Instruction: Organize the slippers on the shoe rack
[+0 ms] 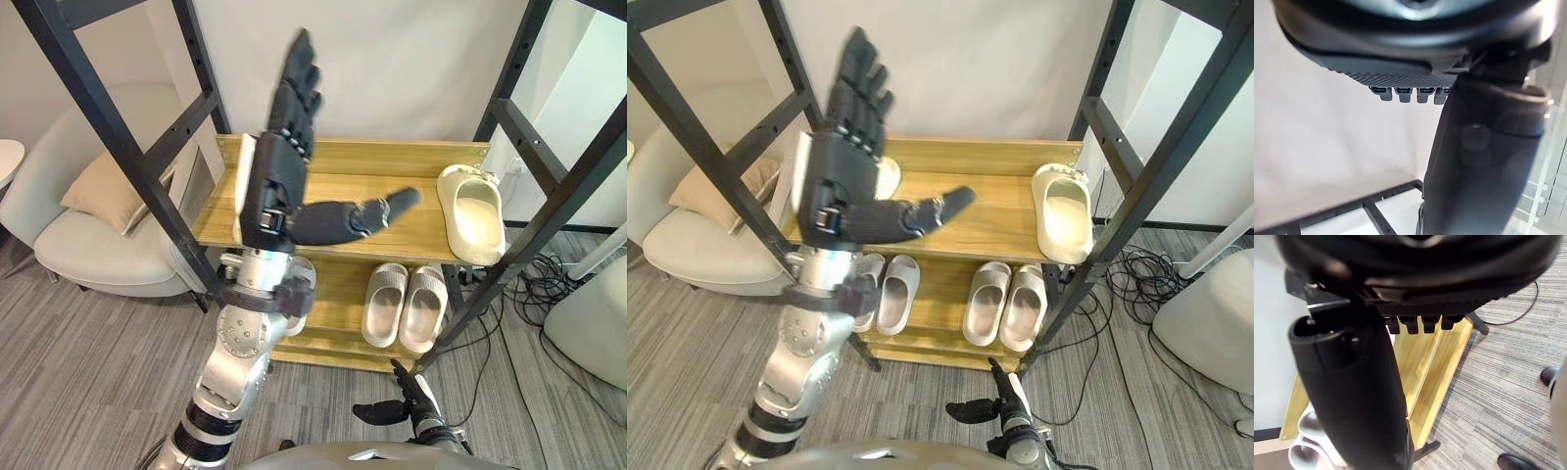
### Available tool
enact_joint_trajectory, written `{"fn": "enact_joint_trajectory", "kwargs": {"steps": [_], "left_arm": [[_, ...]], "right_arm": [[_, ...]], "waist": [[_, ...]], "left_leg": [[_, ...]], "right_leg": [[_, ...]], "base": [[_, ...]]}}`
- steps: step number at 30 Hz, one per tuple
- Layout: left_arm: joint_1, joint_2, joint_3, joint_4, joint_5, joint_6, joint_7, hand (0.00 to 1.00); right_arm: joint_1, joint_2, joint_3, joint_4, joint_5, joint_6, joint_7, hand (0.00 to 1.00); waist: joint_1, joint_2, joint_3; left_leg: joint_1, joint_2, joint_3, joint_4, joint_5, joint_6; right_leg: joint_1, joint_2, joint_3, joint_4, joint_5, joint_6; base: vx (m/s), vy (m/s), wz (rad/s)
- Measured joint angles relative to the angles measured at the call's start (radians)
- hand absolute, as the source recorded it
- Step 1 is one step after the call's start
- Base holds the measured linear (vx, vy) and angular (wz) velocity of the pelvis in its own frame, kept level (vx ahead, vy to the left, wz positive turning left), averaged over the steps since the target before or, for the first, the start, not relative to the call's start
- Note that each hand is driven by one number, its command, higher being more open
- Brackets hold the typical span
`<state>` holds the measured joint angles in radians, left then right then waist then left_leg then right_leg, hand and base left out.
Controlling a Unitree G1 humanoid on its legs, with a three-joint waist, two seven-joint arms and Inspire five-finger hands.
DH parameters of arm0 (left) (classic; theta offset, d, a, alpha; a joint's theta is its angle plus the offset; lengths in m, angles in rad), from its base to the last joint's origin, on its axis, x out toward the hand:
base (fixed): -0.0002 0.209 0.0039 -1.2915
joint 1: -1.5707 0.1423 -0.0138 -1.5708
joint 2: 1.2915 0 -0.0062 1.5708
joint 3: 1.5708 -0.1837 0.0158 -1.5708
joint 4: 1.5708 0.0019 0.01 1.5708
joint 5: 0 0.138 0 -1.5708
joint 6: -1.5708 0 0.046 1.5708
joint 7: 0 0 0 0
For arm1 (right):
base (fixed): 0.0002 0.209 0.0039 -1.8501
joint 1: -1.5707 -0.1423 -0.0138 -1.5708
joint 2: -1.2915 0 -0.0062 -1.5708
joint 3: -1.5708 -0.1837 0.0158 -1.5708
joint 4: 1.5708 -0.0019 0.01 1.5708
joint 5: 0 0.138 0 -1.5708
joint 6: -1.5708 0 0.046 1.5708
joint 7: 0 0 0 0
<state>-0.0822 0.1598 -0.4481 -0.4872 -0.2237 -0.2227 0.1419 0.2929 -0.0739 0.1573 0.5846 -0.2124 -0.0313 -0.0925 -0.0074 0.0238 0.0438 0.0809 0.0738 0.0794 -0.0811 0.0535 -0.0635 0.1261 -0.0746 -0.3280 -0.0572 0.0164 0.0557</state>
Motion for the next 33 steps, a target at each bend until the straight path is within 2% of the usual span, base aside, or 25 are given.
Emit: {"fn": "enact_joint_trajectory", "kwargs": {"steps": [1, 2, 4, 9, 10, 11, 13, 19, 26, 33], "left_arm": [[-0.007, 0.001, 0.025, 0.000, 0.013, 0.000, 0.015, 1.00], [-0.066, 0.076, 0.214, 0.006, 0.230, -0.006, 0.145, 1.00], [-0.086, 0.088, 0.257, 0.006, 0.300, -0.006, 0.185, 1.00], [-0.100, 0.111, 0.280, 0.025, 0.319, -0.016, 0.195, 1.00], [-0.114, 0.153, 0.304, 0.062, 0.338, -0.023, 0.196, 1.00], [-0.138, 0.235, 0.353, 0.128, 0.437, -0.015, 0.202, 1.00], [-0.147, 0.302, 0.402, 0.191, 0.530, 0.008, 0.208, 1.00], [-0.147, 0.337, 0.425, 0.275, 0.667, 0.053, 0.217, 1.00], [-0.154, 0.355, 0.425, 0.362, 0.876, 0.113, 0.224, 1.00], [-0.160, 0.365, 0.440, 0.397, 0.992, 0.171, 0.261, 1.00]], "right_arm": [[0.000, 0.001, 0.000, 0.000, 0.000, 0.000, 0.001, 1.00], [-0.009, 0.008, -0.002, -0.001, -0.001, 0.000, 0.005, 1.00], [-0.015, 0.012, -0.010, -0.001, -0.001, 0.000, 0.005, 1.00], [-0.023, 0.011, -0.010, -0.002, -0.001, 0.000, 0.006, 1.00], [-0.024, 0.011, -0.009, -0.002, -0.001, 0.000, 0.006, 1.00], [-0.029, 0.010, -0.009, -0.002, -0.001, -0.001, 0.007, 1.00], [-0.031, 0.006, -0.010, -0.002, -0.001, -0.001, 0.007, 1.00], [-0.039, -0.007, -0.011, -0.003, -0.002, -0.005, 0.010, 1.00], [-0.041, -0.006, -0.010, -0.017, -0.003, -0.021, 0.017, 1.00], [-0.035, -0.002, -0.010, -0.019, -0.004, -0.022, 0.017, 1.00]], "waist": [[0.000, 0.000, 0.000], [-0.002, -0.003, 0.002], [-0.003, -0.007, 0.005], [-0.001, -0.009, 0.008], [0.000, -0.007, 0.010], [-0.004, -0.005, 0.011], [-0.006, -0.005, 0.011], [-0.006, -0.022, 0.020], [-0.013, -0.024, 0.022], [-0.012, -0.032, 0.027]], "left_leg": [[-0.002, -0.001, -0.002, 0.000, 0.000, 0.000], [-0.012, -0.004, -0.011, -0.001, 0.000, 0.000], [-0.013, -0.005, -0.015, -0.001, 0.000, 0.000], [-0.014, -0.006, -0.016, -0.003, -0.002, 0.001], [-0.014, -0.005, -0.016, -0.004, -0.002, 0.001], [-0.014, -0.002, -0.008, -0.004, -0.003, -0.001], [-0.015, 0.001, -0.002, -0.004, -0.006, -0.004], [-0.026, -0.001, 0.006, -0.004, -0.012, -0.007], [-0.032, 0.000, 0.018, -0.003, -0.020, -0.001], [-0.037, 0.006, 0.045, 0.009, -0.046, -0.004]], "right_leg": [[-0.001, 0.000, -0.002, 0.000, 0.000, 0.000], [-0.004, -0.001, -0.013, -0.004, -0.003, 0.000], [-0.004, -0.002, -0.017, -0.004, -0.005, -0.001], [-0.004, -0.004, -0.016, -0.006, -0.008, 0.000], [-0.005, -0.003, -0.015, -0.007, -0.008, 0.000], [-0.009, 0.000, -0.006, -0.009, -0.007, -0.001], [-0.013, 0.002, 0.001, -0.011, -0.007, -0.001], [-0.022, 0.003, 0.012, -0.026, -0.006, 0.000], [-0.040, 0.003, 0.040, -0.026, -0.006, 0.000], [-0.059, 0.006, 0.073, -0.026, -0.006, 0.000]], "base": [[0.03, 0.015, 0.15], [0.03, 0.014, 0.13], [0.02, 0.015, 0.09], [0.00, 0.003, 0.01], [-0.01, 0.013, -0.09], [0.00, 0.008, -0.11], [0.01, 0.003, -0.11], [0.05, 0.011, -0.06], [0.03, 0.018, -0.13], [0.00, 0.023, -0.13]]}}
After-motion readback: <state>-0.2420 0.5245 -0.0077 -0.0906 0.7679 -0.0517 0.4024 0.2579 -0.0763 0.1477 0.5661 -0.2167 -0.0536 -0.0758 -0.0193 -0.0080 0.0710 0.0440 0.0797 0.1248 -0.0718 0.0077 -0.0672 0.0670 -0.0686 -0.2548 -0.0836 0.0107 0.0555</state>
